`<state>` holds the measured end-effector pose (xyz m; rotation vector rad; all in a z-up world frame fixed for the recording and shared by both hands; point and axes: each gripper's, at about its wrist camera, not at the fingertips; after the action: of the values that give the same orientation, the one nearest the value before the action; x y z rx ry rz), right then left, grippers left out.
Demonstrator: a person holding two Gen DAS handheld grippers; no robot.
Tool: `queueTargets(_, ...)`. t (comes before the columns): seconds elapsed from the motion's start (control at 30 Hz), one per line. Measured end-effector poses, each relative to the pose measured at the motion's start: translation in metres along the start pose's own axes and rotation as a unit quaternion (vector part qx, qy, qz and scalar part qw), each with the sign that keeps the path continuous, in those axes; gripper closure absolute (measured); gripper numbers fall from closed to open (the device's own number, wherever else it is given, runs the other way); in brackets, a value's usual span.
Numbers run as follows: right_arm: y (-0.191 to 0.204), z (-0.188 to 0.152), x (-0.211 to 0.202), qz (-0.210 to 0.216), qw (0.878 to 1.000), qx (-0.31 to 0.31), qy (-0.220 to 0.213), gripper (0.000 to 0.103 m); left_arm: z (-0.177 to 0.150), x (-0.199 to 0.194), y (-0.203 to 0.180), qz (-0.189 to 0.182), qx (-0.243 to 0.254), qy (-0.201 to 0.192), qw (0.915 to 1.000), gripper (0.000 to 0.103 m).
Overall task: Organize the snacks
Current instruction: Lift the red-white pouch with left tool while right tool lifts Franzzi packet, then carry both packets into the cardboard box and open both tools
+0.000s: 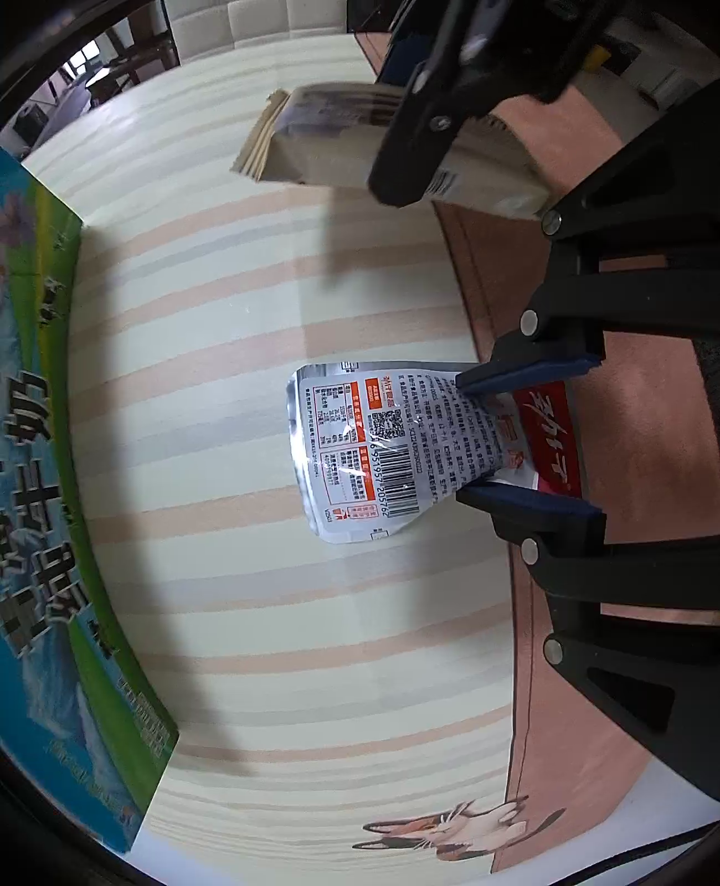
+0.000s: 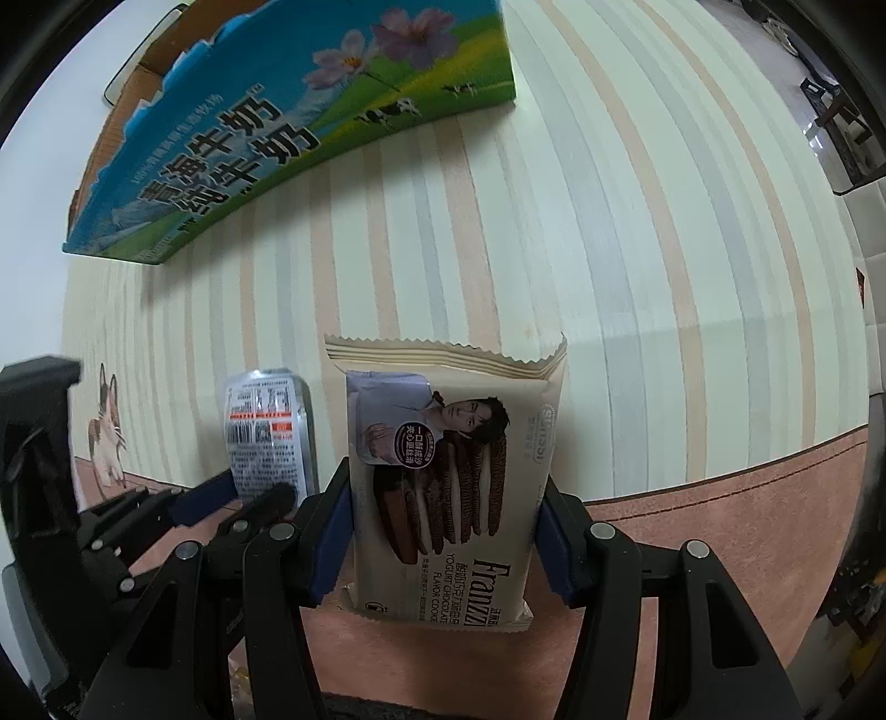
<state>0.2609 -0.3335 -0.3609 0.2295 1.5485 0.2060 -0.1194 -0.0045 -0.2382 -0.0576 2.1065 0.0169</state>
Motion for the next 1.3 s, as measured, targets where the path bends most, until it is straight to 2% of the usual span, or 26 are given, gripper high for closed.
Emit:
queueTargets(0.23, 0.004, 0.0, -0.018, 0.016, 1.0, -0.006, -0.012, 0.042, -0.011, -0.05, 0.017, -0.043, -0.012, -0.021, 0.9988, 0.073)
queueTargets(0.4, 0.009, 0.008, -0.066, 0.045, 0.998, -0.022, -0.045, 0.042, -0.003, -0.136, 0.043, -0.092, -0.02, -0.079, 0.9924, 0.073)
queueTargets(0.57, 0.022, 0.047, -0.132, 0.067, 0.991, -0.044, -0.107, 0.042, 0.039, -0.208, 0.057, -0.127, -0.034, -0.136, 0.982, 0.073)
queueTargets(0.63, 0.031, 0.071, -0.157, 0.063, 0.987, -0.059, -0.134, 0.042, 0.062, -0.222, 0.054, -0.129, -0.038, -0.153, 0.979, 0.073)
queueTargets(0.7, 0.037, 0.095, -0.174, 0.048, 0.985, -0.075, -0.15, 0.042, 0.1, -0.23, 0.048, -0.133, -0.044, -0.165, 0.9763, 0.073)
queueTargets(0.8, 0.039, 0.134, -0.183, 0.022, 0.984, -0.083, -0.158, 0.042, 0.145, -0.233, 0.052, -0.128, -0.052, -0.171, 0.9756, 0.073)
queueTargets(1.0, 0.03, 0.192, -0.163, -0.02, 0.988, -0.073, -0.132, 0.042, 0.222, -0.201, 0.056, -0.119, -0.069, -0.139, 0.9807, 0.073)
queueTargets(1.13, 0.021, 0.212, -0.143, -0.019, 0.992, -0.054, -0.108, 0.041, 0.253, -0.174, 0.053, -0.095, -0.063, -0.107, 0.9877, 0.068)
queueTargets(1.2, 0.019, 0.22, -0.132, -0.02, 0.995, -0.049, -0.085, 0.04, 0.263, -0.162, 0.05, -0.076, -0.062, -0.086, 0.9914, 0.07)
queueTargets(1.23, 0.017, 0.223, -0.127, -0.016, 0.996, -0.045, -0.072, 0.04, 0.266, -0.155, 0.051, -0.064, -0.074, -0.115, 0.9885, 0.07)
queueTargets(1.27, 0.017, 0.226, -0.123, -0.011, 0.997, -0.041, -0.066, 0.034, 0.269, -0.15, 0.052, -0.062, -0.078, -0.113, 0.9886, 0.07)
queueTargets(1.3, 0.017, 0.227, -0.121, -0.011, 0.997, -0.04, -0.066, 0.021, 0.27, -0.147, 0.053, -0.061, -0.082, -0.113, 0.9883, 0.069)
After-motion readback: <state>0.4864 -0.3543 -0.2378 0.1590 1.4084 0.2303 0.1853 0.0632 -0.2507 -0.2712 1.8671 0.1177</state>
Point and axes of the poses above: each gripper's, at about its wrist camera, not at the fingertips, and x roughly the way its jaws point, y to its left, z to its top, and after that the axes turned 8 degrees about -x, right-handed
